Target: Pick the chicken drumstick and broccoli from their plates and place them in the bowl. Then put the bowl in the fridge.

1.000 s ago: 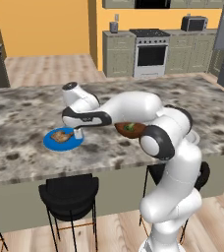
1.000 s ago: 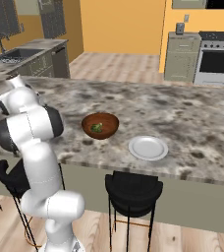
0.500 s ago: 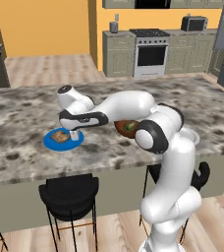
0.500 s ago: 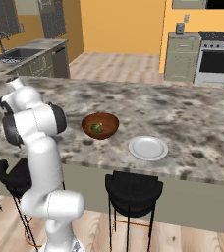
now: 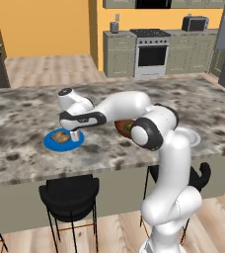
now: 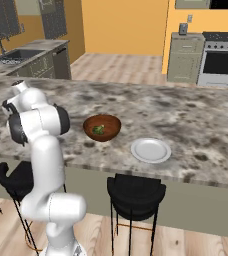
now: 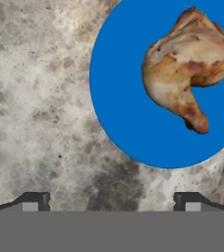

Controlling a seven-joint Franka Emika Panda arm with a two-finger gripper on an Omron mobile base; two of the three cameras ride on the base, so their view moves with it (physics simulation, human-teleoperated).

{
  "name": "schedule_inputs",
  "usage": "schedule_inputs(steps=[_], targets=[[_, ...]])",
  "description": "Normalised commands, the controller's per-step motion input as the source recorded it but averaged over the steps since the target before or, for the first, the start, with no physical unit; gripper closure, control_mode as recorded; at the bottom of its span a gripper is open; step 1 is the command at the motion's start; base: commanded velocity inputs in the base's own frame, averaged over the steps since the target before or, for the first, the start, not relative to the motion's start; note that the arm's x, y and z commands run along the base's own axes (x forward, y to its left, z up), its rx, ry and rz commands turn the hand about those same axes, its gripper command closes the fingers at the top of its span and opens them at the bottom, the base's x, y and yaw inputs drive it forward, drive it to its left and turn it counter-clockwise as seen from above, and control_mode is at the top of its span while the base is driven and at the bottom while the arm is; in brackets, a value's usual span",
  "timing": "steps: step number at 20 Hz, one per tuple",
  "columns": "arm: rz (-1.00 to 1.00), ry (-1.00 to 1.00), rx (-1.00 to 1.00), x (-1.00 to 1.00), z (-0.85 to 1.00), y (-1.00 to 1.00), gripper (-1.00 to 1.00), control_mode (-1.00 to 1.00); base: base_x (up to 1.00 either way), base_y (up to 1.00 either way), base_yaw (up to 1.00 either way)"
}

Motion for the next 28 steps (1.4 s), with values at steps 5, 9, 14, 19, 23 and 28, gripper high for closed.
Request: schedule_inputs(steps=[5, 9, 14, 19, 23, 28], targets=[[0.00, 0.08, 0.00, 0.34, -0.09, 0.19, -1.00, -1.00, 0.00, 0.00, 0.00], [0.00, 0.00, -0.04, 0.29, -0.06, 0.32, -1.00, -1.00, 0.00, 0.00, 0.00], [0.00, 0.00, -0.04, 0.23, -0.14, 0.15, -1.00, -1.00, 0.00, 0.00, 0.00], [0.00, 0.02, -0.02, 0.24, -0.21, 0.02, -1.00, -1.00, 0.00, 0.00, 0.00], [0.00, 0.05, 0.00, 0.24, -0.28, 0.00, -1.00, -1.00, 0.00, 0.00, 0.00], [0.00, 0.00, 0.00, 0.30, -0.11, 0.00, -1.00, -1.00, 0.00, 0.00, 0.00]])
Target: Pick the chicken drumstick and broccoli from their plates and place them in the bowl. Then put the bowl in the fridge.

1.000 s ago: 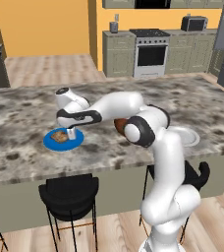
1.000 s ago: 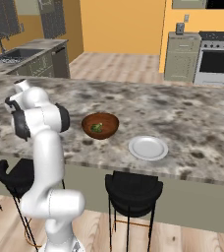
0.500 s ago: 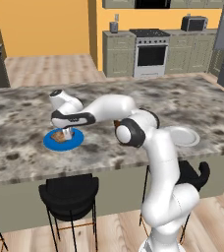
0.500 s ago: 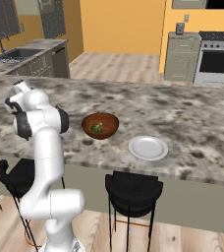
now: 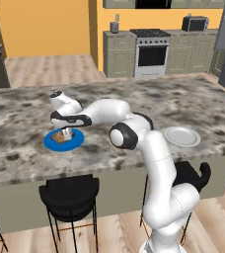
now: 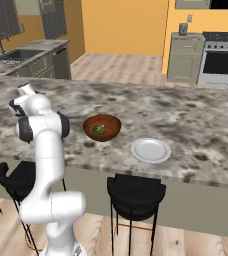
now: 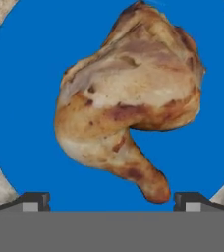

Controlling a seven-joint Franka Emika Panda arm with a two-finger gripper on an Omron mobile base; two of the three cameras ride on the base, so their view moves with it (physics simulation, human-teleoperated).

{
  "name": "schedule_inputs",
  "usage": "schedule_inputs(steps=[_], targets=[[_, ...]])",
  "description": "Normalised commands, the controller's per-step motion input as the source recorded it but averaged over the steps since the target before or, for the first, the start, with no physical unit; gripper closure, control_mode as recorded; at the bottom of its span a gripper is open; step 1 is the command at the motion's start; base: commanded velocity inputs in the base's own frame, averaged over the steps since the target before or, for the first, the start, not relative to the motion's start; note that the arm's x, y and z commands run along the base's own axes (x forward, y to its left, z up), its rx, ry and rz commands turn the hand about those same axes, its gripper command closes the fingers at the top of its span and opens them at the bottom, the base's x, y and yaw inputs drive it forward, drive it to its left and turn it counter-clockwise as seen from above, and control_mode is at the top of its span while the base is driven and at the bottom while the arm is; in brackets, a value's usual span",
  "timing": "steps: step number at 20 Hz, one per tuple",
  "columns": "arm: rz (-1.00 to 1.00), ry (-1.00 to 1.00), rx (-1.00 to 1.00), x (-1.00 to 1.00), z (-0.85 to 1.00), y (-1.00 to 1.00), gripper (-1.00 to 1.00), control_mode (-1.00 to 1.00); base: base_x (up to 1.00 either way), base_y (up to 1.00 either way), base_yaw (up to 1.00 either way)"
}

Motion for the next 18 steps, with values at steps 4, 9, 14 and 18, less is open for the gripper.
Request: schedule_inputs(steps=[4, 9, 14, 18], targets=[[0.00, 0.01, 0.00, 0.24, -0.15, 0.03, -1.00, -1.00, 0.00, 0.00, 0.00], [0.00, 0.02, -0.01, 0.24, -0.20, 0.04, -1.00, -1.00, 0.00, 0.00, 0.00], [0.00, 0.01, -0.02, 0.22, -0.17, 0.04, -1.00, -1.00, 0.00, 0.00, 0.00], [0.01, 0.02, -0.03, 0.07, -0.20, 0.10, -1.00, -1.00, 0.00, 0.00, 0.00]])
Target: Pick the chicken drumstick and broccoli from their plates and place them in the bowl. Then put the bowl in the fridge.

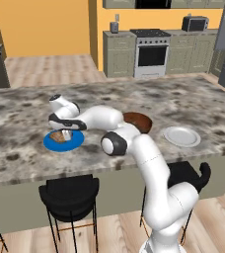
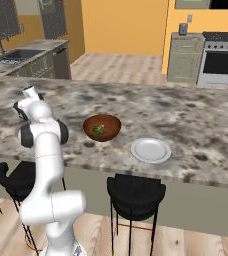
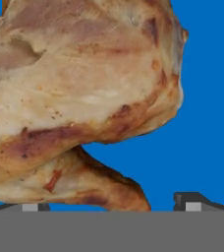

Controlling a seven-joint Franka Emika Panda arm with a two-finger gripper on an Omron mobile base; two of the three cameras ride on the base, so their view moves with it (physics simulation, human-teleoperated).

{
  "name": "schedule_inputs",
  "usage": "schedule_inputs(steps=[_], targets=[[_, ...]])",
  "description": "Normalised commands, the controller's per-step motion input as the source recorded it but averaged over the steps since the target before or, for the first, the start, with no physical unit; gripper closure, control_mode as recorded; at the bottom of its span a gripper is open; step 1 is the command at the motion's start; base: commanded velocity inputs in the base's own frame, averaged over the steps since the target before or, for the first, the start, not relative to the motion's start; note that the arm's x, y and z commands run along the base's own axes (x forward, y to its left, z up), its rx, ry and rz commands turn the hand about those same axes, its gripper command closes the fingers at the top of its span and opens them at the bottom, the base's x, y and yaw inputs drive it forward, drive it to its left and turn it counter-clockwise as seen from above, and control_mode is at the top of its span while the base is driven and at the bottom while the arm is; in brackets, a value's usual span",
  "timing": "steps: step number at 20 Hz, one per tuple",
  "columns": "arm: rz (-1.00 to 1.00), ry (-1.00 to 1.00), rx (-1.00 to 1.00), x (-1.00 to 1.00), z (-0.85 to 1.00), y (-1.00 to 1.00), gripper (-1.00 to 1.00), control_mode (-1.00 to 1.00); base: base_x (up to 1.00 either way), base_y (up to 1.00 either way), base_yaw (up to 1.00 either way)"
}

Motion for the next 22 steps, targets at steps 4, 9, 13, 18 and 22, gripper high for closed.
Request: schedule_inputs(steps=[4, 9, 13, 18, 22], targets=[[0.04, 0.03, -0.04, 0.00, -0.21, 0.09, -1.00, -1.00, 0.00, 0.00, 0.00], [0.13, 0.03, -0.01, -0.03, -0.18, 0.06, -1.00, -1.00, 0.00, 0.00, 0.00], [0.21, 0.00, 0.00, -0.09, -0.11, 0.01, -1.00, -1.00, 0.00, 0.00, 0.00], [0.20, 0.00, 0.00, -0.06, -0.08, 0.03, -1.00, -1.00, 0.00, 0.00, 0.00], [0.16, 0.05, 0.00, 0.00, -0.19, 0.01, 1.00, -1.00, 0.00, 0.00, 0.00]])
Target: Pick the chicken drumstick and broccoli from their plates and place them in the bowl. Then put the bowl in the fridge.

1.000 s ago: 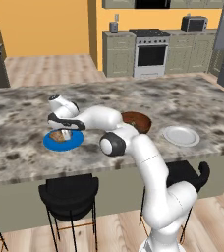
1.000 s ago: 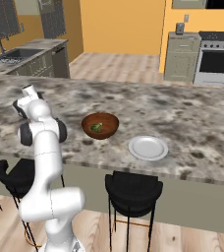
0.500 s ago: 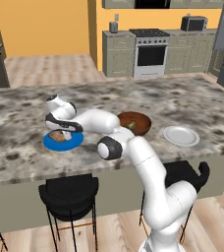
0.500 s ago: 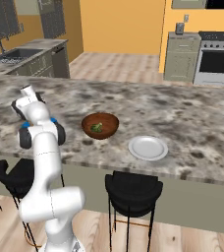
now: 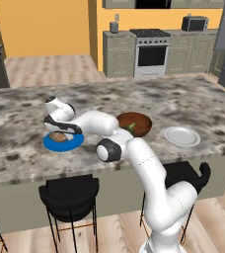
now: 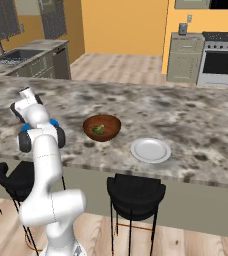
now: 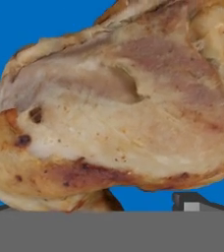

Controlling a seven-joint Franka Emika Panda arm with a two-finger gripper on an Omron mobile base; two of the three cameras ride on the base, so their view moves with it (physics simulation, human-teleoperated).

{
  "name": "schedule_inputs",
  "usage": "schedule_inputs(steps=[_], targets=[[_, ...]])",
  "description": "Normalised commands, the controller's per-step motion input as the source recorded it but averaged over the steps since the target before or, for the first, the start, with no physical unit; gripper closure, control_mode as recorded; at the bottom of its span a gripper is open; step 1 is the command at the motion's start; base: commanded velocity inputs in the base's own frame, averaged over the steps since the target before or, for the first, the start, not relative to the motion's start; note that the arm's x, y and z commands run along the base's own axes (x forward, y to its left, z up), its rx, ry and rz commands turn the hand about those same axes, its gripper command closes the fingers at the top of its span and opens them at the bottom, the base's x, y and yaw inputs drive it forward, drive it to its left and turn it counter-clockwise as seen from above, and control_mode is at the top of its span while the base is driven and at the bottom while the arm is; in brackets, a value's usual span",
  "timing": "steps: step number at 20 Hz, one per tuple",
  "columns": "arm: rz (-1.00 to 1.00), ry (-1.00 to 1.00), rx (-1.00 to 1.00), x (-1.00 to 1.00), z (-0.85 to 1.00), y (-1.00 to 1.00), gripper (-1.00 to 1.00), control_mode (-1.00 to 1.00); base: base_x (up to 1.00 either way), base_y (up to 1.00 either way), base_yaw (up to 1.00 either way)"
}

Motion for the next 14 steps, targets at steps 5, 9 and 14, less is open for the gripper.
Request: schedule_inputs(steps=[5, 9, 14], targets=[[0.10, 0.14, 0.00, -0.02, -0.24, -0.01, 1.00, -1.00, 0.00, 0.00, 0.00], [0.01, 0.09, 0.00, -0.12, -0.13, 0.00, 1.00, -1.00, 0.00, 0.00, 0.00], [0.00, 0.00, 0.01, -0.15, -0.01, 0.00, 1.00, -1.00, 0.00, 0.00, 0.00]])
